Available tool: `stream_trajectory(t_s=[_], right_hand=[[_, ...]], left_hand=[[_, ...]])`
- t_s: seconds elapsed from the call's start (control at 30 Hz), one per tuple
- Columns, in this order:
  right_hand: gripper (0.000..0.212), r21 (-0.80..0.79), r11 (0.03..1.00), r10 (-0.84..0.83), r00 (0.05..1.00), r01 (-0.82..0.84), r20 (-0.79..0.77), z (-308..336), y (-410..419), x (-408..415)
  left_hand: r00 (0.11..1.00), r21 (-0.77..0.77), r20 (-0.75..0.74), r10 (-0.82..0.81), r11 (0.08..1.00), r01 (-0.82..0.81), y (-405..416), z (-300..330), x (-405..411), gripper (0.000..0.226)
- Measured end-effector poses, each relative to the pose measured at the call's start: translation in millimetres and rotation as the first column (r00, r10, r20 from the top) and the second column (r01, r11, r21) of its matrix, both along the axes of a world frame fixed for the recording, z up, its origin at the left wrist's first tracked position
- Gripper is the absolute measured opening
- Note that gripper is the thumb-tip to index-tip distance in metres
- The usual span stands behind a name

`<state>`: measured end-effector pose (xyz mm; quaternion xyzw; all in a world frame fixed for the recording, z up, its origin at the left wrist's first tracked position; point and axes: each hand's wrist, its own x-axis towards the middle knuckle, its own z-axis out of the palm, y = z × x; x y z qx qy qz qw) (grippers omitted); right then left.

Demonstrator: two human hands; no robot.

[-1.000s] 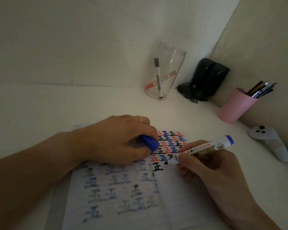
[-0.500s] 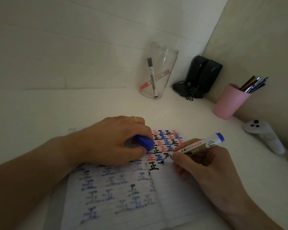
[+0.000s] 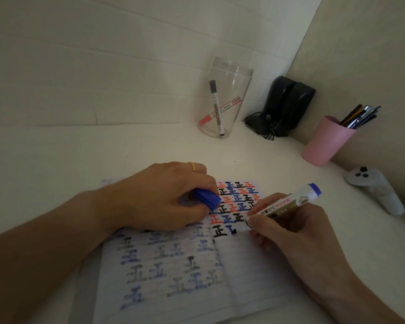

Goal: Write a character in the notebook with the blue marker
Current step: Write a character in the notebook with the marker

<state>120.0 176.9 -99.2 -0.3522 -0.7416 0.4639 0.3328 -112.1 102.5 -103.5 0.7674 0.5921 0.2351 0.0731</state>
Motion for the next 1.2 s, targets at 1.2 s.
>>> stream_trajectory(t_s=[1.2], right_hand=[[0.01, 0.05, 0.998, 0.047, 0.999, -0.047, 0.009, 0.5, -1.8, 0.5]], left_hand=[[1.0, 0.007, -0.007, -0.004, 1.0, 0.004, 2.0, -2.1, 0.2, 0.017]])
